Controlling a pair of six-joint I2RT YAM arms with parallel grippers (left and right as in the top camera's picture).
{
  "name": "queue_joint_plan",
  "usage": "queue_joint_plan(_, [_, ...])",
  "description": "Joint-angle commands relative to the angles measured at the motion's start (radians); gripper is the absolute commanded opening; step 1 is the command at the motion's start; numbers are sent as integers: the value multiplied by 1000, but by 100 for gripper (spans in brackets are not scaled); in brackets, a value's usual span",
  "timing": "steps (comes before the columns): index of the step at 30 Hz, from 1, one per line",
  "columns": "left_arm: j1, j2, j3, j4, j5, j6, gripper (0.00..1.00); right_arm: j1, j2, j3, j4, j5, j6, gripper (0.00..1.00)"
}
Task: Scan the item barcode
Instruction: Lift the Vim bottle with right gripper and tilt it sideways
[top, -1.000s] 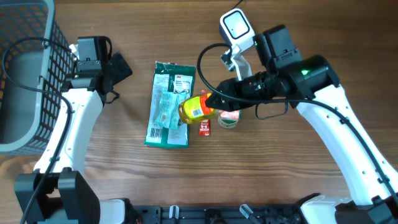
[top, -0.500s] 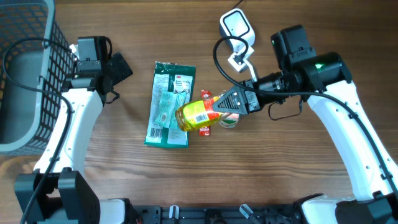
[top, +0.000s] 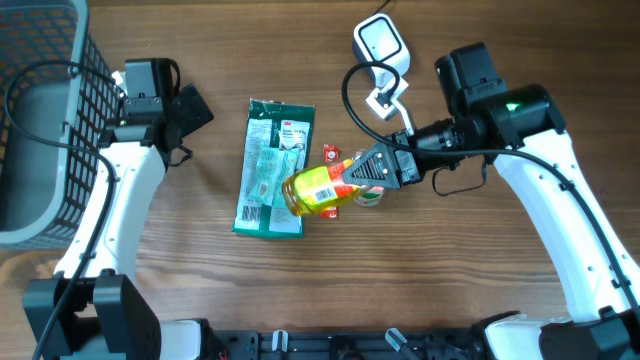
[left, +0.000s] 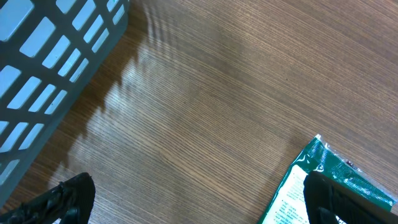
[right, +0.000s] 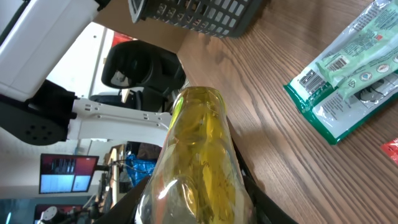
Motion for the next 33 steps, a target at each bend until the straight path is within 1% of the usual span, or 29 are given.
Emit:
queue_joint_plan(1, [3,1,12,0,2,-17,100,0,5,-10,-3,-39,-24,4])
queue_joint_plan(22, [3,1,12,0,2,-17,100,0,5,-10,34,-13,-21,5])
queue_joint_plan(27, [3,1,12,0,2,-17,100,0,5,-10,49,-8,13,4])
queue_joint_plan(33, [3,1,12,0,2,-17,100,0,5,-10,64,-8,13,5])
